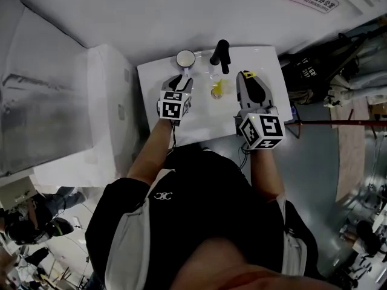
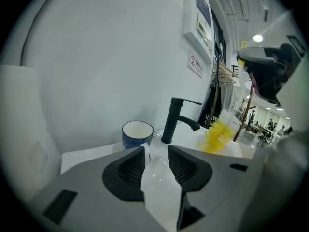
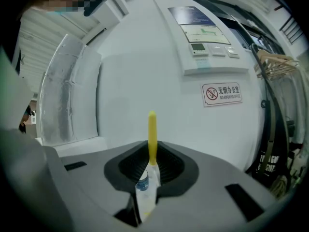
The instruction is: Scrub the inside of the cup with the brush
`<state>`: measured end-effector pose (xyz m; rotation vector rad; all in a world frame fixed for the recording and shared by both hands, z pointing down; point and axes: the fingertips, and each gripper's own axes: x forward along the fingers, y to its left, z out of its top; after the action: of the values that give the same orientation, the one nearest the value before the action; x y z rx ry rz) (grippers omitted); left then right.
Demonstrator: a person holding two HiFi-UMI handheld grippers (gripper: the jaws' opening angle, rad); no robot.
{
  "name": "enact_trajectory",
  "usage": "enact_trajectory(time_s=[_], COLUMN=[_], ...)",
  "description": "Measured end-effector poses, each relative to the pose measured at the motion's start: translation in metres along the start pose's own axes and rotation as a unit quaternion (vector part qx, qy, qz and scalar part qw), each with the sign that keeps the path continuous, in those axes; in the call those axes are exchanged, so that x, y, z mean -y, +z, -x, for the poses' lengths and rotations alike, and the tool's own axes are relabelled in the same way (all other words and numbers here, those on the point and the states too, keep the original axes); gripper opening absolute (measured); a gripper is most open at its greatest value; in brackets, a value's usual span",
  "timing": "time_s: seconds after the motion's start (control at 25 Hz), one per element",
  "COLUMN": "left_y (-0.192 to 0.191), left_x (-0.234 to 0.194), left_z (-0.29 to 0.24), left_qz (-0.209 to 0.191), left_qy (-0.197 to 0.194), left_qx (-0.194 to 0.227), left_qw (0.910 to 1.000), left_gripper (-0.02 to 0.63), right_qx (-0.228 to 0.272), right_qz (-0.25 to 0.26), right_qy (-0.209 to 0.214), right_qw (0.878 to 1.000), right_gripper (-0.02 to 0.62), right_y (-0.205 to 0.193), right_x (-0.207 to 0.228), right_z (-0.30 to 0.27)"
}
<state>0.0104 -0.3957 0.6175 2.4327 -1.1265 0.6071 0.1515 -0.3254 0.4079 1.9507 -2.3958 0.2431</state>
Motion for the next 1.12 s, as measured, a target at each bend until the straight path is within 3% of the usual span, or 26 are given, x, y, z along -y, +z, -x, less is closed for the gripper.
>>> enact_trajectory(time_s=[0.4,0.88,1.12], left_y=[-0.015,-0.025,-0.026], left_x=[-0.01,-0.004,0.003], left_z=[-0.033,-0.061,-0.073], left_qz=[0.011,-0.006,-0.025], left_qy=[-0.015,-0.036,-0.039], left_qx=[-0.03,-0.054,-0.057], left_qw=[0.9994,0.9979,0.9973], left_gripper=[0.161,0.16,0.115], right_qx=[-0.018,-0.03,-0.036], right_qz=[-0.011,-0.025,-0.033], right_qy=[-0.048,-0.085,-0.097], right_qw=[0.999,0.996,0.994], right_gripper=[0.052,0.053,0.054], right_y=[-0.013,-0.023,-0.027], right_x=[0.026,0.052,0.066], right_z=[0.012,0.016,0.017])
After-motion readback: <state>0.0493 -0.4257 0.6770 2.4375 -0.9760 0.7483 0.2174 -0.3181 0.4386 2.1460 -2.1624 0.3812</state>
